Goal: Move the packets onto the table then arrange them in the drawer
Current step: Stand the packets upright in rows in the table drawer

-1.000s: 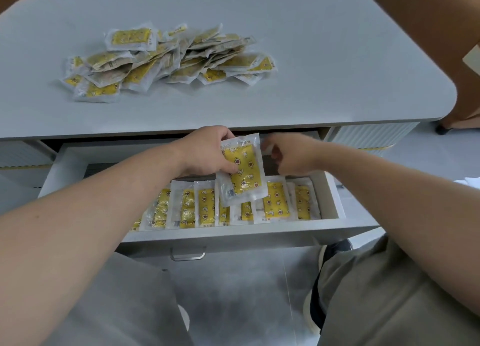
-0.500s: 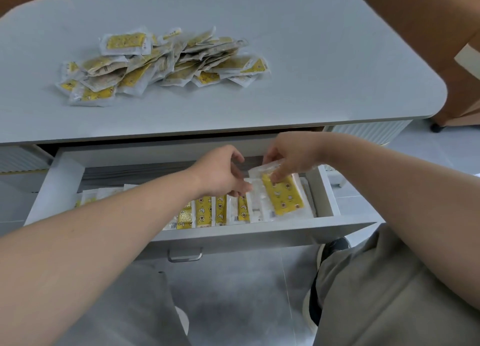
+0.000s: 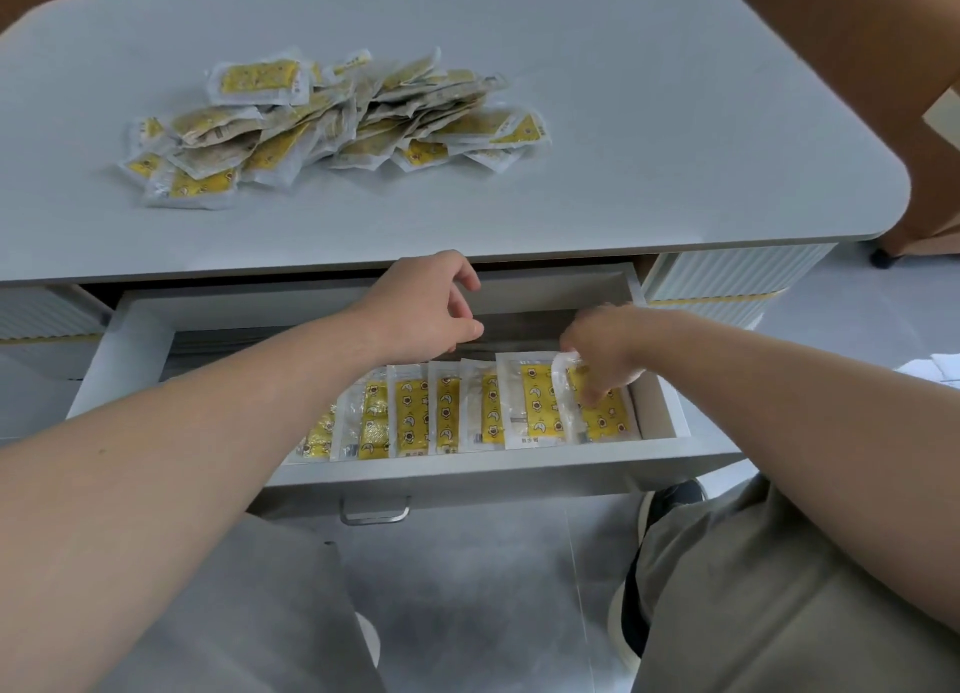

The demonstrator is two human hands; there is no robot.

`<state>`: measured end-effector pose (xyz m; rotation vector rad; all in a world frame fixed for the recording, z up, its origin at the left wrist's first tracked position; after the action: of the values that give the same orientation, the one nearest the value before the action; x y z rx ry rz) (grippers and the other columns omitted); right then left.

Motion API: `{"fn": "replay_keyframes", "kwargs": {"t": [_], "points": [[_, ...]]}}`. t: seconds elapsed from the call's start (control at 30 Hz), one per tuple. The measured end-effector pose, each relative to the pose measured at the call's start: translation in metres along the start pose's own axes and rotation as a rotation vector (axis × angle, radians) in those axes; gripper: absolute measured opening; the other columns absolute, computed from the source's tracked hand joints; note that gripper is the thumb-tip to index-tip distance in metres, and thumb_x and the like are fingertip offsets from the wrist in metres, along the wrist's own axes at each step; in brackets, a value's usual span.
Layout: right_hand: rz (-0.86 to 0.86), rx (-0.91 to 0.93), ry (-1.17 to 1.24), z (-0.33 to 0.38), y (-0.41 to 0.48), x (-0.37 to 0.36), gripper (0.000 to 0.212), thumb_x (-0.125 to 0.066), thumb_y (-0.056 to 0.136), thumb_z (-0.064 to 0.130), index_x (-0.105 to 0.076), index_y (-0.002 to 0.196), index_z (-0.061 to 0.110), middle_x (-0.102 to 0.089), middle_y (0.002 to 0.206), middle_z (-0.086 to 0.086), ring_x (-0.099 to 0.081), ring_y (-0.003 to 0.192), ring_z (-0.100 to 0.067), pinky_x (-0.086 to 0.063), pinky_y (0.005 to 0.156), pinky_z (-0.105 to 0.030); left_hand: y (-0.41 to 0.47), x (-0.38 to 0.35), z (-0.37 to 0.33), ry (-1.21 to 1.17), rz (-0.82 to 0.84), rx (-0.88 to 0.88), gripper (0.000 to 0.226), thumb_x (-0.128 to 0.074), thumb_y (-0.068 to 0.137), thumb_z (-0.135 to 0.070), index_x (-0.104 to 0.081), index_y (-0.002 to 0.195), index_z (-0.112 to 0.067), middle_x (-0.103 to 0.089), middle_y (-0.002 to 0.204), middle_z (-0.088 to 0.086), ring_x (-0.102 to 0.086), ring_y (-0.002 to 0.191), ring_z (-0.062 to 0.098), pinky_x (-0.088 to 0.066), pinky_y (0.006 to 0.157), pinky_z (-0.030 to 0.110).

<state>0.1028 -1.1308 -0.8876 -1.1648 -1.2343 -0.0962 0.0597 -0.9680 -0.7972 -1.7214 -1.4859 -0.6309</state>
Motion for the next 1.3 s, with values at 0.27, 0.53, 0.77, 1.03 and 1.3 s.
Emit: {"fn": "replay_keyframes", "kwargs": {"t": [0.27,0.53,0.77,1.03,1.3], "points": [[-0.056,-0.128,-0.171,0.006,0.006,-0.004,0.093,-0.085,0.077,0.041,-0.034,0.152,0.019,-0.041,0.147,-0.015,-0.042,0.136,-0.035,-0.04,0.11,-0.047,0.001,0.016,-0.008,0.087,-0.075,-0.067,0.032,-0.073,0.09,-0.026,-0.058,0.119,-0.023,-0.068,0.099,-0.009,-0.056,0.072,0.002,-0.037,0.063,0.016],[-0.176,0.096,0.207,0.028,-0.036,0.094,0.026,-0.056,0.097,0.036,-0.073,0.101,0.017,-0.071,0.1,0.003,-0.065,0.094,-0.016,-0.055,0.089,-0.035,0.0,0.075,-0.015,0.094,-0.385,-0.114,0.014,-0.066,0.093,-0.021,-0.064,0.106,-0.022,-0.064,0.083,-0.01,-0.056,0.07,0.004,-0.047,0.067,0.026],[-0.622,0.038,0.468,0.011,-0.038,0.166,0.015,-0.054,0.096,0.026,-0.067,0.103,0.026,-0.059,0.099,0.008,-0.06,0.1,-0.018,-0.054,0.083,-0.037,0.006,0.108,0.007,0.343,-0.53,-0.039,0.032,-0.061,0.097,-0.031,-0.063,0.126,-0.016,-0.054,0.128,0.0,-0.047,0.123,0.021,-0.041,0.1,0.035],[-0.82,-0.177,0.338,-0.007,-0.003,0.208,0.066,-0.06,0.089,0.022,-0.031,0.147,0.018,-0.025,0.153,-0.015,-0.028,0.137,-0.037,-0.034,0.107,-0.044,0.034,0.135,0.028,0.446,-0.59,0.054,0.068,-0.061,0.094,-0.044,-0.039,0.149,-0.011,-0.036,0.155,0.007,-0.03,0.145,0.027,-0.031,0.117,0.042],[-0.781,-0.205,0.238,0.005,0.037,0.25,0.093,-0.058,0.079,0.014,-0.01,0.158,0.026,0.01,0.167,-0.012,0.009,0.154,-0.04,-0.009,0.123,-0.057,0.067,0.148,0.054,0.575,-0.496,0.166,0.091,-0.048,0.085,-0.076,-0.015,0.158,-0.032,0.0,0.169,0.003,0.002,0.153,0.037,-0.016,0.119,0.062]]}}
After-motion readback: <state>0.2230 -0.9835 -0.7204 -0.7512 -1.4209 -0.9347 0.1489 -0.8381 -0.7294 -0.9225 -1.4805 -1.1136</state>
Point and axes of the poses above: each hand's wrist, its own y-axis towards the middle knuckle, its own x-axis out of the back of the hand, z = x × y, the point moved 10 cm from there along y, towards the middle knuckle
